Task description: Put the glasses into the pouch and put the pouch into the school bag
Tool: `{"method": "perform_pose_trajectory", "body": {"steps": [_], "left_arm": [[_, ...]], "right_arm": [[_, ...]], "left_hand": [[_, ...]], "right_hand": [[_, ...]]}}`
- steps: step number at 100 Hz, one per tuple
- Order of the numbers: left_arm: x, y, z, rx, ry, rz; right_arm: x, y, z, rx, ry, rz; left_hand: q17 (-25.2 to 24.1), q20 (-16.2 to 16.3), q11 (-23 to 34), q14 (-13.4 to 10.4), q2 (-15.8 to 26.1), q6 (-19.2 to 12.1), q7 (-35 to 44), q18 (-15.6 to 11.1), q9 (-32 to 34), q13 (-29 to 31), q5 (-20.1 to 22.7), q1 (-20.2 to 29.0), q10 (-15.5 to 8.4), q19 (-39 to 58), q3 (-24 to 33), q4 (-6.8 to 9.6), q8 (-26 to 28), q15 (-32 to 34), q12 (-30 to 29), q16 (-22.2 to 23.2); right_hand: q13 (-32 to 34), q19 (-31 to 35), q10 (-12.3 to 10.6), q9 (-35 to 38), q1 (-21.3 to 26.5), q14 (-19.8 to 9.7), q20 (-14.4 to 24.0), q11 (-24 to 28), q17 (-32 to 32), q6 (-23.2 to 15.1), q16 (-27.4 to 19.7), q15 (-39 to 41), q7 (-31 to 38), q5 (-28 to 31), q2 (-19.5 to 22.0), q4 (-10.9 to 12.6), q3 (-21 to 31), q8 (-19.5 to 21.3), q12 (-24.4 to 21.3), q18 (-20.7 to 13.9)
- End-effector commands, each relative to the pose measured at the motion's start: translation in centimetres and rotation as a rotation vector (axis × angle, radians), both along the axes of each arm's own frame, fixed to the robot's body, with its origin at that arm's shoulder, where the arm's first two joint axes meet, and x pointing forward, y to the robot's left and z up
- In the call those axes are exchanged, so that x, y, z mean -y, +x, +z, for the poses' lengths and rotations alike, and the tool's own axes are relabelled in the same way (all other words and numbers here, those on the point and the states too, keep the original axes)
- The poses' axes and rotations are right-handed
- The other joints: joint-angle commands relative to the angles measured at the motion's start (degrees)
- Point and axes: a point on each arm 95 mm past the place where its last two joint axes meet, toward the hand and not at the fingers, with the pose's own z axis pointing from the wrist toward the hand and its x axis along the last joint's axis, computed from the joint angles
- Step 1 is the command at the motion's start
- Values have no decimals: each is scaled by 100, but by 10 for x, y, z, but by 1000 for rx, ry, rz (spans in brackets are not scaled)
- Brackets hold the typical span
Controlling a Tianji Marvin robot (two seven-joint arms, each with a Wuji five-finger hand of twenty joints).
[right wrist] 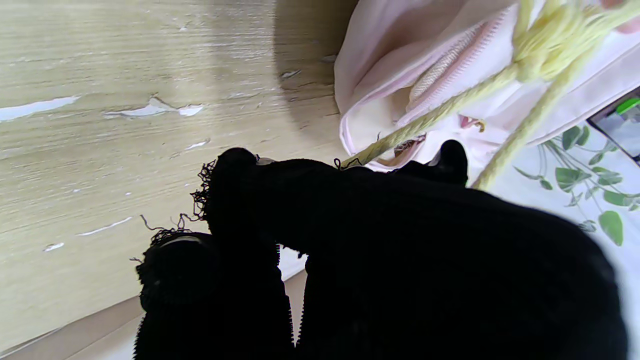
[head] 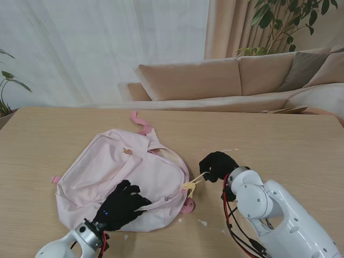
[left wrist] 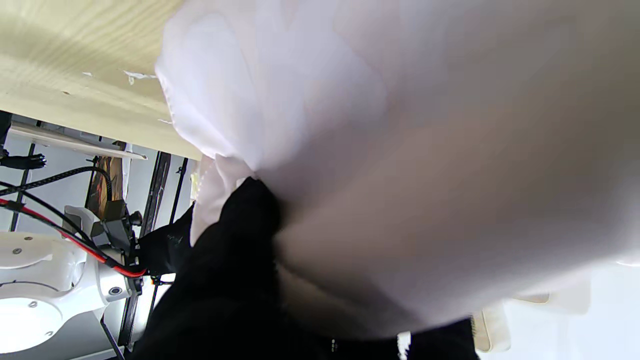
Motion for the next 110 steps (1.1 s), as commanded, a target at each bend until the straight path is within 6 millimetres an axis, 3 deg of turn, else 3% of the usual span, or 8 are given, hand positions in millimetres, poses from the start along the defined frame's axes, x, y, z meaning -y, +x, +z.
{"method": "perform_pose_trajectory", "body": {"steps": [1, 22, 36, 53, 74, 92, 101, 110], "left_arm": [[-13, 0, -11, -28, 50, 15], [-28, 17, -10, 4, 59, 67], [-35, 31, -9, 37, 79, 121], [-45, 47, -10, 38, 89, 174], [-53, 40, -8, -12, 74, 188], [-53, 31, -3, -23, 85, 178], [-54, 27, 0, -23, 92, 173], [-54, 24, 2, -25, 98, 169]], "right_arm": [[4, -3, -3, -13, 1, 28], [-14, -19, -2, -61, 80, 170], [-30, -26, -2, -57, 122, 222], [-47, -30, 2, -65, 150, 304], [-62, -33, 3, -93, 159, 404], [-67, -36, 1, -127, 133, 469], [-67, -37, 0, -136, 120, 491], [-67, -38, 0, -136, 116, 497]], "left_hand": [[4, 125, 216, -103, 335, -755, 3267, -126, 39, -6, 920, 528, -118, 69, 710, 210, 1018, -8, 118, 77], [-43, 131, 49, -91, 239, -766, 3109, -115, 39, -7, 959, 528, -95, 46, 793, 207, 1104, -37, 9, 54], [-39, 131, -12, -107, 175, -743, 3070, -88, 26, 7, 1008, 529, -147, 40, 914, 210, 1096, -32, 2, 55], [-70, 120, -77, -113, 152, -737, 3126, -111, -61, -47, 1010, 529, -65, 16, 1056, 204, 1113, -53, -15, 48], [-138, 121, -288, -94, 164, -765, 2791, -102, -113, -108, 790, 528, -1, -7, 1014, 187, 863, -106, -122, 31], [-170, 90, -612, -130, -124, -759, 2487, -84, -246, -184, 149, 528, -80, -43, 1335, 181, 527, -218, -163, -19], [-170, 75, -755, -147, -416, -735, 2491, -84, -310, -209, -269, 528, -116, -53, 1568, 152, 469, -244, -135, -25], [-168, 65, -826, -166, -657, -740, 2514, -75, -388, -233, -556, 527, -134, -57, 1784, 163, 431, -261, -110, -26]], "right_hand": [[716, 1102, 693, 500, 490, 18, 67, 686, 269, 0, 401, 1293, 396, 322, 318, -130, 611, 150, 276, -752], [596, 1043, 786, 418, 504, 169, 95, 612, 128, 77, 405, 1197, 322, 299, 305, -211, 610, 99, 243, -704], [406, 874, 756, 145, 446, 131, 269, 587, 48, 57, 471, 1108, -107, 147, 600, -563, 609, -14, 237, -506], [-399, 288, 578, -857, 92, -69, 957, 541, -216, 135, 579, 672, -433, -1118, 1167, -1146, 604, 37, 148, -236], [-1359, -333, 683, -2022, -580, -196, 2262, 454, -571, 391, 826, 236, -559, -2523, 1450, -533, -34, -413, 166, -33], [-1960, -538, 841, -2911, -1913, -591, 2470, 432, -925, 605, 1177, -15, -327, -3941, 1781, -298, -792, -1252, 264, -166], [-2030, -572, 715, -3085, -2534, -693, 2524, 578, -989, 627, 1454, -28, -22, -4167, 2086, -315, -1600, -973, 393, -200], [-1644, -479, 498, -2579, -2519, -685, 2545, 929, -796, 470, 1629, 282, 615, -3542, 2140, -493, -2072, -197, 622, -128]]}}
